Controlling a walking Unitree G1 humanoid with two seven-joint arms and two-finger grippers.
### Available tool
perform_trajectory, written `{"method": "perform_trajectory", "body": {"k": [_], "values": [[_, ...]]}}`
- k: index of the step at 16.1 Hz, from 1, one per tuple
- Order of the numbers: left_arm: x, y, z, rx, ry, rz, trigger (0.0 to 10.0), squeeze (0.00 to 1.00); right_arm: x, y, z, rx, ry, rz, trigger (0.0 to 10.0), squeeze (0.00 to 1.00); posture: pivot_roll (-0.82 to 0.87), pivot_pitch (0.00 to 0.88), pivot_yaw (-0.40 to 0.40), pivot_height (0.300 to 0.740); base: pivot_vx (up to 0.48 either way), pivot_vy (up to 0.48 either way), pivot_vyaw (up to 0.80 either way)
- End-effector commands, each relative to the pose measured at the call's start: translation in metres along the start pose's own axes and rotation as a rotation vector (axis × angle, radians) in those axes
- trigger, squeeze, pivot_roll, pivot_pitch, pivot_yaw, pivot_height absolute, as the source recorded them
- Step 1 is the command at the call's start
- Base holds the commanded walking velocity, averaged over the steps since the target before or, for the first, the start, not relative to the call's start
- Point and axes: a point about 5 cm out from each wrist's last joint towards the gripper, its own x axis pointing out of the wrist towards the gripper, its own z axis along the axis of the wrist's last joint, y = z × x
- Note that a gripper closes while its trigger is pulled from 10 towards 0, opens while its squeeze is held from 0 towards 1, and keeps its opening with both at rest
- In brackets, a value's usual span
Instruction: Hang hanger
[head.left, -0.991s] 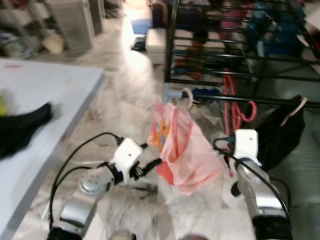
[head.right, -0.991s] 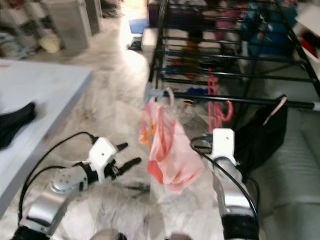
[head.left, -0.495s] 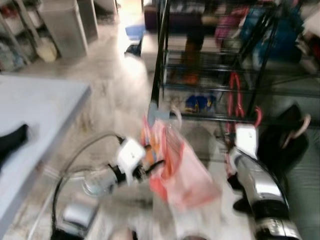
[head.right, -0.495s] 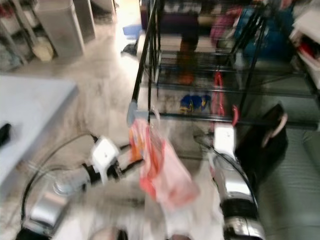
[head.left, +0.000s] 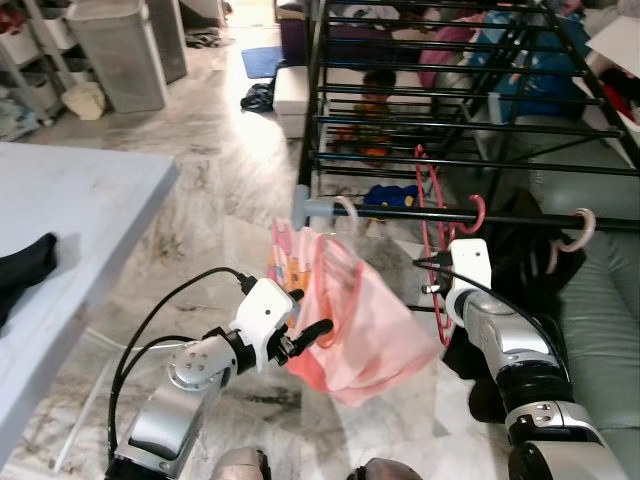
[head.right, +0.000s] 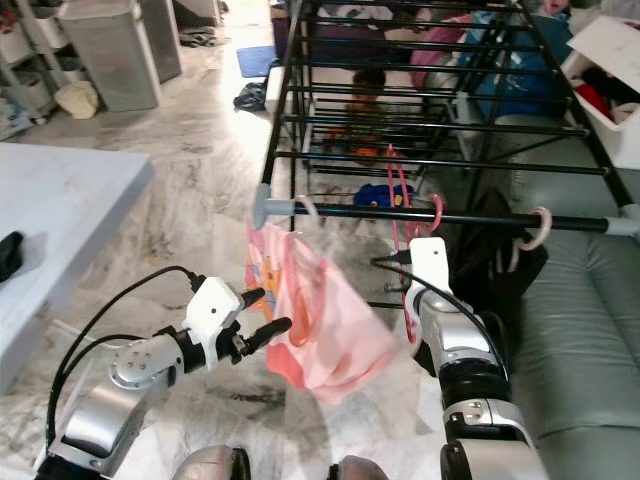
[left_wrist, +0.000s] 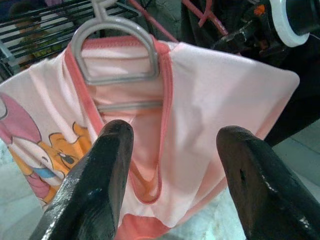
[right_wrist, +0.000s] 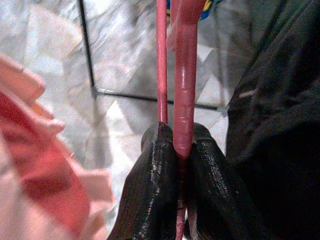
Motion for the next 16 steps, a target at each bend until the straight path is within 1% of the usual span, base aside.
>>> {"method": "perform_trajectory", "body": {"k": [1, 3, 6, 7, 10, 12, 13, 16], "values": [[-0.002, 0.001, 0.001, 0.013, 0.006, 0.006, 10.0, 0.0, 0.002, 0.009, 0.003, -0.023, 0.004, 0.031, 10.0, 0.0, 0.01, 0.039, -0.028, 0.74, 0.0, 0.0, 0.0], [-0.002, 0.0, 0.002, 0.012, 0.008, -0.002, 10.0, 0.0, 0.005, 0.013, -0.004, 0.022, 0.038, 0.039, 10.0, 0.0, 0.02, 0.043, -0.028, 0.74, 0.0, 0.0, 0.0], [-0.003, -0.001, 0.001, 0.009, 0.012, 0.002, 10.0, 0.0, 0.007, 0.007, -0.011, 0.071, 0.069, 0.013, 10.0, 0.0, 0.02, 0.048, -0.028, 0.74, 0.0, 0.0, 0.0], [-0.003, -0.001, 0.001, 0.008, 0.014, 0.001, 10.0, 0.0, 0.007, 0.005, -0.012, 0.071, 0.074, 0.005, 10.0, 0.0, 0.02, 0.048, -0.028, 0.74, 0.0, 0.0, 0.0], [-0.003, -0.002, -0.001, 0.007, 0.019, -0.001, 10.0, 0.0, 0.009, -0.005, -0.009, 0.114, 0.072, -0.034, 10.0, 0.0, 0.02, 0.051, -0.029, 0.74, 0.0, 0.0, 0.0], [-0.003, -0.002, -0.001, 0.007, 0.02, -0.002, 10.0, 0.0, 0.011, -0.009, -0.006, 0.119, 0.065, -0.049, 10.0, 0.0, 0.02, 0.051, -0.029, 0.74, 0.0, 0.0, 0.0], [-0.003, -0.002, -0.001, 0.006, 0.02, -0.003, 10.0, 0.0, 0.012, -0.009, -0.005, 0.118, 0.066, -0.051, 10.0, 0.0, 0.02, 0.051, -0.029, 0.74, 0.0, 0.0, 0.0], [-0.003, -0.003, -0.001, 0.009, 0.025, -0.012, 10.0, 0.0, 0.014, 0.001, -0.007, 0.097, 0.082, -0.026, 10.0, 0.0, 0.01, 0.056, -0.027, 0.74, 0.0, 0.0, 0.0]]}}
